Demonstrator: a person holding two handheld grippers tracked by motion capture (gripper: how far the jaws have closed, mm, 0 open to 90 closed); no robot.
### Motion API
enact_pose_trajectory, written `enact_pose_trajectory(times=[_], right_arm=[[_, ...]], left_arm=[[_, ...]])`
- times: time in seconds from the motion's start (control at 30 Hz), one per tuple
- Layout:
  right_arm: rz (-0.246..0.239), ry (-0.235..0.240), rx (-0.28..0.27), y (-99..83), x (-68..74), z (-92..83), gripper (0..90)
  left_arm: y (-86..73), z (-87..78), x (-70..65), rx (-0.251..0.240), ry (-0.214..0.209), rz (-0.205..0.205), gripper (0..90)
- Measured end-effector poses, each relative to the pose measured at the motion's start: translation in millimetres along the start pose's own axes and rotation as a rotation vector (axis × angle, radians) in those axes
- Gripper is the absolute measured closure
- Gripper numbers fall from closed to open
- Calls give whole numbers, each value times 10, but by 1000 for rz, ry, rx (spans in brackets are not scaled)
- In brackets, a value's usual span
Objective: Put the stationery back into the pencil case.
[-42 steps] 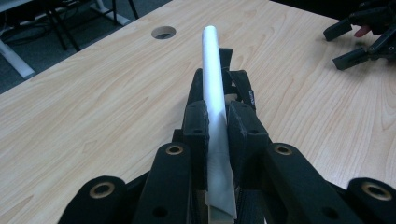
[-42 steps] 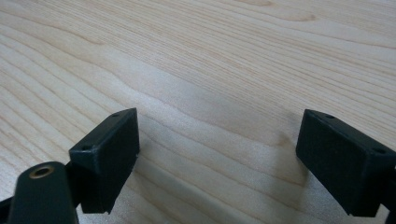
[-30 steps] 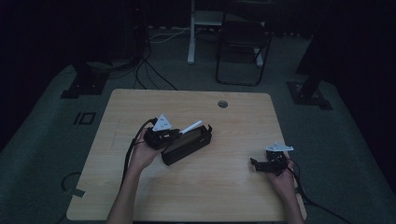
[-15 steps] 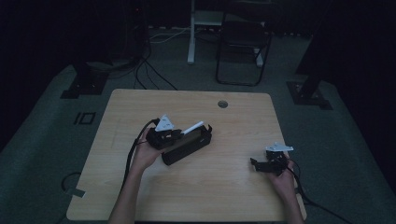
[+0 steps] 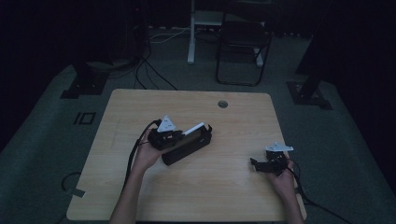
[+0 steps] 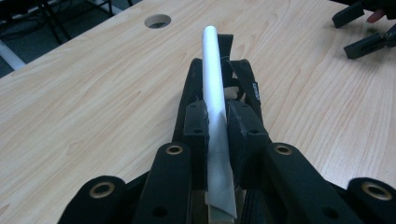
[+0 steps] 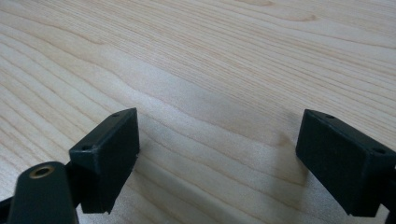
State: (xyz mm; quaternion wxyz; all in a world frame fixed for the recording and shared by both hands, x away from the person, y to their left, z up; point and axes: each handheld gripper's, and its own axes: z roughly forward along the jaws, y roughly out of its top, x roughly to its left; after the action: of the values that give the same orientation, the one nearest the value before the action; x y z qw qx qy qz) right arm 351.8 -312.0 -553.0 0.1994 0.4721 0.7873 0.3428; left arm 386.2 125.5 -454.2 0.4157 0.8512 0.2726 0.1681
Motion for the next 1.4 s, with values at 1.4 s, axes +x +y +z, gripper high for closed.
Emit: enact_pose_trajectory(times=[1.4], right_arm=[[-1, 0, 1, 0, -1, 0, 132]], left_arm=[[-94, 170, -9, 52, -29, -6, 688]])
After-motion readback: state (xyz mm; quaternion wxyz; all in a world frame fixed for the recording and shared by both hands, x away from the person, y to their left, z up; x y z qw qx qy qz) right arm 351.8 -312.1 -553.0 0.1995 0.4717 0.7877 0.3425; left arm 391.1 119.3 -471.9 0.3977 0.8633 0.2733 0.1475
